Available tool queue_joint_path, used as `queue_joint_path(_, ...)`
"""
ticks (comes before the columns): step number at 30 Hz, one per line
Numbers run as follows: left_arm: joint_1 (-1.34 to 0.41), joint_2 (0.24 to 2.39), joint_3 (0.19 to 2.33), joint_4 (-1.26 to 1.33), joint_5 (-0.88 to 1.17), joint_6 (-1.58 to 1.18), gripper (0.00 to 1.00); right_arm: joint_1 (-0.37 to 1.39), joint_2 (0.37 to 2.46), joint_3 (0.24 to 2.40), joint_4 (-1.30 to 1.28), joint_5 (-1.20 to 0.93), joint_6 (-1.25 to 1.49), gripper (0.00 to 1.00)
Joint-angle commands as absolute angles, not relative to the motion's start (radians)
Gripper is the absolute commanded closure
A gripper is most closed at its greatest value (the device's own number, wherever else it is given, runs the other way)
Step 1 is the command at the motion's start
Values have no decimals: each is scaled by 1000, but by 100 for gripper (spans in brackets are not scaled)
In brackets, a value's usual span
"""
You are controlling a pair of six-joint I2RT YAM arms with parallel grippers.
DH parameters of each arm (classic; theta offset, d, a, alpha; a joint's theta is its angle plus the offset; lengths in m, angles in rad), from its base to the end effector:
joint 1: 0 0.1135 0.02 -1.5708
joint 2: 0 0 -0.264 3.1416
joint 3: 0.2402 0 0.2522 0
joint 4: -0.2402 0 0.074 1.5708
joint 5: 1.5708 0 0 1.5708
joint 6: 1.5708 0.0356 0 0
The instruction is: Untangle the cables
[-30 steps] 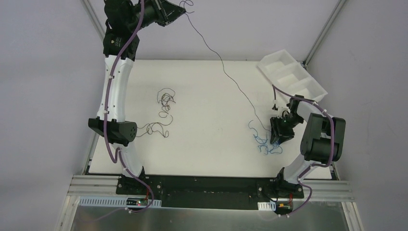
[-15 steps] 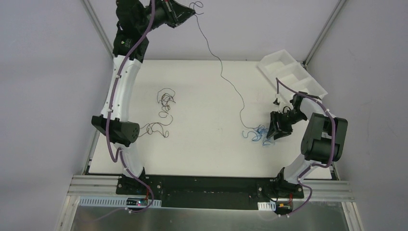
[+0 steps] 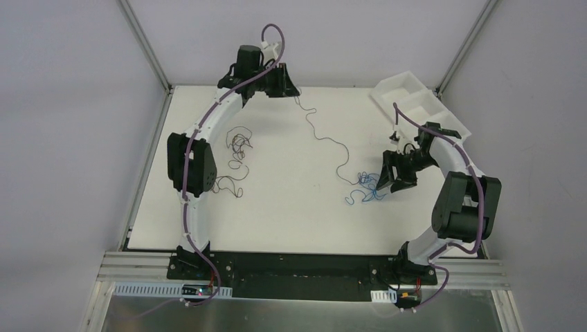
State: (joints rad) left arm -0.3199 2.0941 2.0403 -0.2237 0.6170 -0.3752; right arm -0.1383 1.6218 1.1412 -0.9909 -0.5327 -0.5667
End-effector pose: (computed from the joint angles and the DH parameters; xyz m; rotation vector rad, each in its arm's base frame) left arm 0.4671 -0.1764 0.3607 0.3989 1.8859 -1.0434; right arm 0.2885 -0.0219 0.2130 -0.6301 2.7188 0.6667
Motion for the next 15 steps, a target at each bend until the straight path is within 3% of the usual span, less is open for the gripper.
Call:
queue_joint_path(1,-325,2010,1918,-322,673,-199,58,-149,1571,1127,-1028,-515,-555,31)
queue_joint_path(3,-328,1983,1833,-367,705,-166,41,-146,1583,1125,-988,-519,-508,30)
queue_joint_path(8,-402,1910,1627,-370,839,-171,22,-111,1691,1150,-926,-508,-401,30)
queue_joint_path(12,-535,1902,1529,-329,885,-197,17,-87,1762,1155,-857,-462,-343,31)
queue_joint_path(15,-617,1945,1493,-235,892,-260,16,-58,1835,1175,-859,-450,-346,39)
